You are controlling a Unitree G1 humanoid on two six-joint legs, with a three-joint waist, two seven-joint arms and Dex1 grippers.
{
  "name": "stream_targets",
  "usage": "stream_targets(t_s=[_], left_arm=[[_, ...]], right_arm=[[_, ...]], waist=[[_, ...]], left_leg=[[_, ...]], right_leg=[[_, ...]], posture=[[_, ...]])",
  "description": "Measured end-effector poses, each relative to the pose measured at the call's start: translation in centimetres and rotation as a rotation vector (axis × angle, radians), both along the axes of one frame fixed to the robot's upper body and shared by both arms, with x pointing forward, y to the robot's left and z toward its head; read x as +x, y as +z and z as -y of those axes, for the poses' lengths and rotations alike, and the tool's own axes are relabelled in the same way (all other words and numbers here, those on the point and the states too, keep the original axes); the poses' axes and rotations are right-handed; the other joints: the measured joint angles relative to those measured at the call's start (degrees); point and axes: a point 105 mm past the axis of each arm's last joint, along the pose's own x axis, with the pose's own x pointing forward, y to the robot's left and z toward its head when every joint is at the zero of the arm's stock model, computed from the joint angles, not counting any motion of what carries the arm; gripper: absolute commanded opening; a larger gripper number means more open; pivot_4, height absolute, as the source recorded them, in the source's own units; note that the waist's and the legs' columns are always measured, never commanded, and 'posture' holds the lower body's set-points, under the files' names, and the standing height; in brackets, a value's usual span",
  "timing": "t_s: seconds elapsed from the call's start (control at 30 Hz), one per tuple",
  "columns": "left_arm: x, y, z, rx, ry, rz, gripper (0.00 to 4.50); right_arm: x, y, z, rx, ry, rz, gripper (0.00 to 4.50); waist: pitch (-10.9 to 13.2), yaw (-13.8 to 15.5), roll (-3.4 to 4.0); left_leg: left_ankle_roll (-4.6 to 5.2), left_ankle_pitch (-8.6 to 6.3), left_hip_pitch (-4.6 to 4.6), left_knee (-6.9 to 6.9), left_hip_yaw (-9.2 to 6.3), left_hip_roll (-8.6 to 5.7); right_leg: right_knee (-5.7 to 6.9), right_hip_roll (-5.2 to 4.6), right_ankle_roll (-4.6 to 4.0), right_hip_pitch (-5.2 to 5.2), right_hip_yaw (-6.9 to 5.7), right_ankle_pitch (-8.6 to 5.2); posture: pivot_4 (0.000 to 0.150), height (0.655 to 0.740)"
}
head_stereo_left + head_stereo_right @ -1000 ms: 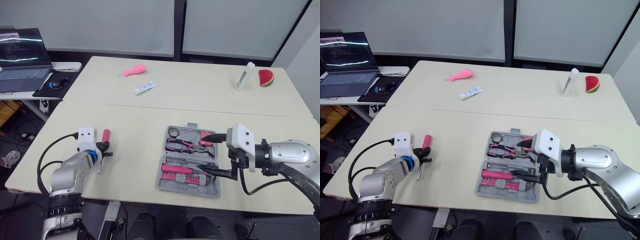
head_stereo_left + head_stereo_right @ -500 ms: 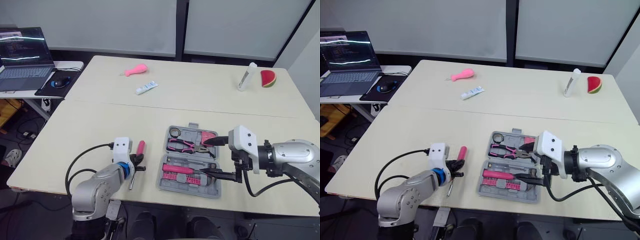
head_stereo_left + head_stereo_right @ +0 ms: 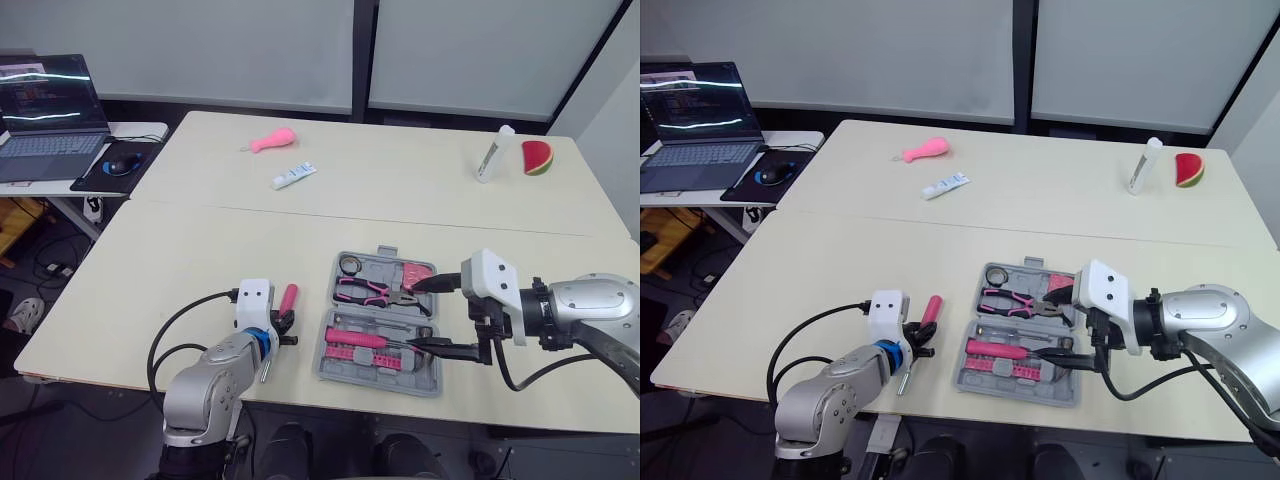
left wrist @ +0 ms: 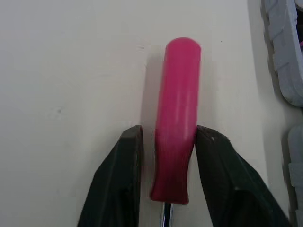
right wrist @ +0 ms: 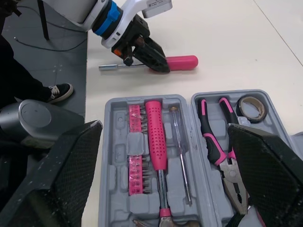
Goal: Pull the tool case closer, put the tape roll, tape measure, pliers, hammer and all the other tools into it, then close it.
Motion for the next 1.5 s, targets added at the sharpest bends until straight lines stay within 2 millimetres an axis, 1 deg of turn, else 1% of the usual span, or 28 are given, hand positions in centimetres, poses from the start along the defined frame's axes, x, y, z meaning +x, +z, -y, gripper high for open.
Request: stream_targets(t_s=[0.03, 0.13, 0.17, 0.2, 0.23, 0.33, 0.43, 0.53, 0.57, 0.63, 0.7, 0.77, 0.8, 0.87, 0.93, 1.0, 1.1, 1.17, 1.33, 1.5], left_arm=[[0.0, 0.0, 0.0, -0.003, -0.003, 0.002, 2.79], [-0.2, 0.2, 0.1, -0.012, -0.016, 0.008, 3.66], [-0.4, 0.4, -0.2, -0.008, -0.016, 0.012, 3.93], [-0.7, 0.7, -0.6, -0.002, -0.017, 0.022, 4.34], [-0.8, 1.1, -1.1, 0.004, -0.012, 0.033, 4.48], [-1.2, 2.7, -2.0, -0.003, -0.018, 0.082, 4.48], [-1.3, 4.8, -2.4, 0.012, -0.116, 0.159, 4.48], [-1.3, 6.8, -2.5, 0.099, -0.317, 0.265, 4.48], [-1.0, 7.4, -2.4, 0.153, -0.423, 0.303, 4.48], [-0.2, 8.2, -2.3, 0.204, -0.569, 0.362, 4.48], [0.6, 9.2, -2.2, 0.288, -0.793, 0.423, 4.48], [1.0, 9.9, -1.8, 0.374, -1.022, 0.484, 4.48], [1.1, 10.1, -1.7, 0.414, -1.11, 0.506, 4.48], [1.7, 10.0, -1.4, 0.507, -1.321, 0.533, 4.48], [2.1, 9.7, -1.6, 0.612, -1.505, 0.542, 4.48], [2.5, 9.6, -1.9, 0.697, -1.646, 0.546, 4.48], [3.4, 9.4, -1.7, 0.84, -1.846, 0.563, 4.48], [4.1, 9.2, -1.5, 0.976, -1.987, 0.572, 4.48], [4.2, 8.0, -0.4, 1.127, -2.239, 0.573, 4.48], [3.9, 6.9, 0.5, 1.193, -2.406, 0.576, 4.48]], right_arm=[[0.0, 0.1, 0.1, 0.0, -0.003, 0.002, 4.5], [-0.1, 0.2, 0.4, -0.003, -0.01, 0.002, 4.5], [-0.1, 0.2, 0.4, -0.004, -0.01, 0.001, 4.5], [-0.2, 0.3, 0.5, -0.004, -0.009, 0.002, 4.5], [-0.2, 0.5, 0.5, -0.004, -0.009, 0.006, 4.5], [-0.3, 1.0, 0.6, 0.001, -0.012, 0.027, 4.5], [-0.3, 1.4, 0.5, 0.008, -0.026, 0.052, 4.5], [-0.3, 1.8, 0.3, 0.024, -0.064, 0.098, 4.5], [-0.5, 1.6, 0.1, 0.04, -0.082, 0.103, 4.5], [-0.9, 1.1, -0.3, 0.053, -0.101, 0.091, 4.5], [-1.6, 0.2, -0.8, 0.061, -0.117, 0.069, 4.5], [-2.0, -0.2, -1.2, 0.068, -0.133, 0.063, 4.5], [-2.0, -0.2, -1.4, 0.074, -0.136, 0.063, 4.5], [-2.1, -0.6, -1.7, 0.075, -0.151, 0.057, 4.5], [-2.2, -1.0, -1.8, 0.071, -0.167, 0.045, 4.5], [-2.2, -1.3, -2.0, 0.073, -0.18, 0.03, 4.5], [-2.3, -1.5, -2.3, 0.091, -0.191, 0.003, 4.5], [-2.4, -1.7, -2.5, 0.096, -0.197, -0.018, 4.5], [-2.5, -1.6, -2.9, 0.107, -0.198, -0.031, 4.5], [-2.7, -1.6, -3.2, 0.11, -0.188, -0.052, 4.5]], waist=[[0.0, 0.0, 0.0], [0.0, 0.0, -0.01], [0.0, 0.0, -0.01], [0.0, -0.1, -0.02], [0.0, 0.0, -0.02], [0.0, 0.1, -0.05], [0.1, 0.1, -0.07], [0.1, 0.1, -0.07], [0.1, 0.1, -0.06], [0.1, 0.2, 0.04], [0.2, 0.5, 0.06], [0.2, 0.4, 0.13], [0.2, 0.3, 0.14], [0.3, 0.1, 0.13], [0.3, 0.0, 0.12], [0.3, -0.1, 0.12], [0.3, -0.1, 0.08], [0.3, -0.1, 0.05], [0.4, -0.3, -0.01], [0.5, -0.4, -0.15]], left_leg=[[0.0, 0.0, 0.0, 0.0, -0.01, 0.0], [0.0, 0.0, -0.01, -0.01, 0.0, 0.0], [0.0, 0.0, -0.01, -0.02, 0.0, 0.01], [0.0, 0.0, -0.01, -0.03, 0.0, 0.02], [0.0, 0.0, -0.01, -0.04, -0.01, 0.02], [0.0, 0.0, -0.02, -0.04, -0.03, 0.0], [-0.06, 0.03, -0.02, -0.06, -0.05, 0.01], [-0.08, 0.04, 0.01, -0.12, -0.05, 0.02], [-0.08, 0.04, 0.01, -0.14, -0.06, 0.02], [-0.08, 0.04, 0.01, -0.12, -0.06, -0.02], [-0.08, 0.04, -0.02, -0.14, -0.06, -0.01], [-0.08, 0.04, -0.03, -0.16, -0.01, -0.06], [-0.08, 0.04, -0.03, -0.15, -0.01, -0.06], [-0.07, 0.04, -0.05, -0.17, -0.01, -0.06], [-0.07, 0.04, -0.1, -0.17, -0.03, -0.06], [-0.07, 0.04, -0.11, -0.19, 0.0, -0.06], [-0.07, 0.04, -0.18, -0.14, -0.02, -0.07], [-0.06, 0.04, -0.2, -0.1, -0.02, -0.11], [-0.06, 0.03, -0.29, -0.06, -0.05, -0.12], [-0.06, 0.04, -0.43, 0.0, -0.04, -0.11]], right_leg=[[-0.01, 0.0, 0.0, 0.0, -0.01, 0.0], [-0.03, 0.0, 0.0, 0.0, 0.0, 0.0], [-0.03, 0.0, 0.0, 0.0, 0.0, 0.0], [-0.05, 0.01, 0.0, 0.0, 0.0, 0.0], [-0.05, 0.01, 0.0, 0.0, -0.01, 0.0], [-0.12, 0.0, 0.0, 0.02, -0.02, 0.0], [-0.14, 0.01, 0.0, 0.02, -0.03, 0.0], [-0.17, 0.02, 0.0, 0.01, -0.04, 0.0], [-0.19, 0.02, -0.01, 0.01, -0.05, 0.0], [-0.19, -0.01, -0.01, 0.01, -0.07, 0.0], [-0.23, 0.0, -0.01, -0.04, -0.09, 0.0], [-0.27, -0.02, -0.01, -0.03, -0.07, 0.0], [-0.29, -0.01, -0.01, -0.04, -0.08, 0.0], [-0.29, 0.01, -0.01, -0.07, -0.1, 0.0], [-0.27, 0.03, -0.01, -0.11, -0.14, 0.0], [-0.28, 0.04, -0.01, -0.13, -0.15, 0.0], [-0.27, 0.09, -0.01, -0.16, -0.23, 0.0], [-0.26, 0.1, -0.01, -0.15, -0.23, 0.0], [-0.22, 0.12, 0.0, -0.23, -0.25, 0.0], [0.04, 0.12, 0.0, -0.47, -0.25, 0.0]], posture=[[0.15, 0.74], [0.15, 0.74], [0.15, 0.74], [0.15, 0.74], [0.15, 0.74], [0.15, 0.74], [0.15, 0.74], [0.15, 0.74], [0.15, 0.74], [0.15, 0.74], [0.15, 0.74], [0.15, 0.74], [0.15, 0.74], [0.15, 0.74], [0.15, 0.74], [0.15, 0.74], [0.15, 0.74], [0.15, 0.74], [0.15, 0.74], [0.15, 0.74]])
